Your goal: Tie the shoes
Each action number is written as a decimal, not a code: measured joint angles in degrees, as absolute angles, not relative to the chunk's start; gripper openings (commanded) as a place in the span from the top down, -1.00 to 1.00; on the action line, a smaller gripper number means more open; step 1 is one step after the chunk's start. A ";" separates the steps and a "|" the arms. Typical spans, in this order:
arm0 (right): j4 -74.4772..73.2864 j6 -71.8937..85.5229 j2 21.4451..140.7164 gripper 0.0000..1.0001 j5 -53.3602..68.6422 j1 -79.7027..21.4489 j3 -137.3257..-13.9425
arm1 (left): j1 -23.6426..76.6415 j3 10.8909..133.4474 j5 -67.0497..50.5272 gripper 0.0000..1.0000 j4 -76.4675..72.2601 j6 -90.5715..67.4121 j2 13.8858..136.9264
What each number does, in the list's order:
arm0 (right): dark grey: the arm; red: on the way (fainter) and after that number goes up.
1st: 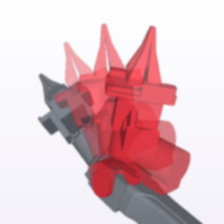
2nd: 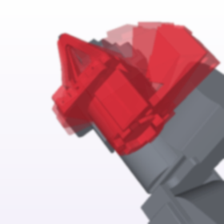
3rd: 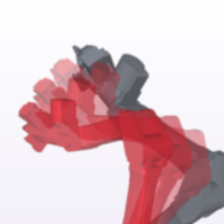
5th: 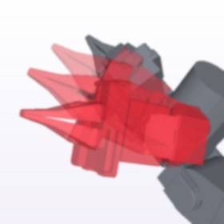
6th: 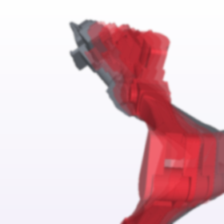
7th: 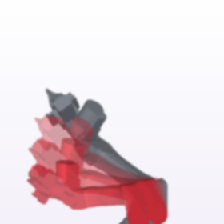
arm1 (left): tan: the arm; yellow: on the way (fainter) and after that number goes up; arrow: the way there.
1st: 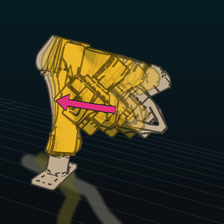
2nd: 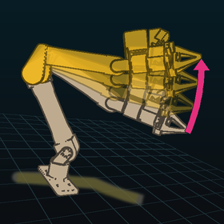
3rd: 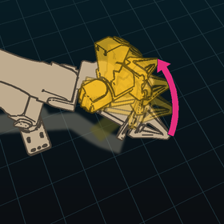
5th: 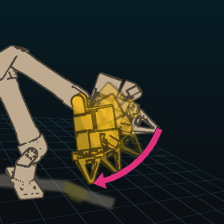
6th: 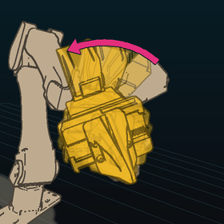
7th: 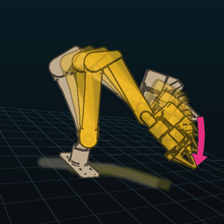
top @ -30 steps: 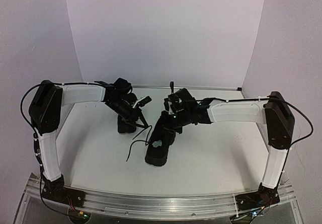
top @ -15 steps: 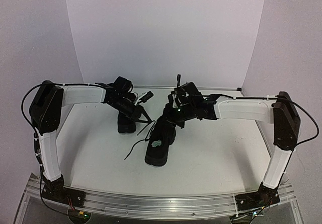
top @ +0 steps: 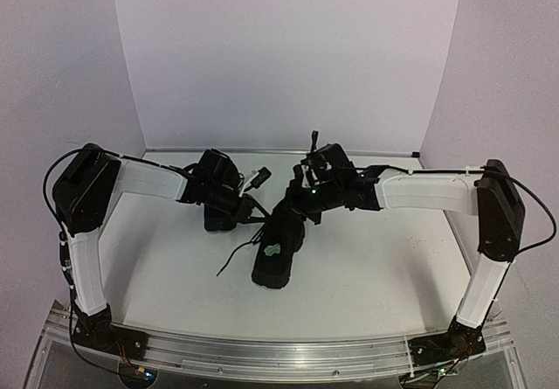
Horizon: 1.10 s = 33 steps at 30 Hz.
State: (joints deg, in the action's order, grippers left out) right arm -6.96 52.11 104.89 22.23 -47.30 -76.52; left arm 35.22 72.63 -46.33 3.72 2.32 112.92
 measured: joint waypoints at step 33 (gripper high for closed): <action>-5.96 53.55 102.98 1.00 23.64 -46.15 -73.93 | 38.45 61.12 -55.32 1.00 -20.03 -0.51 108.88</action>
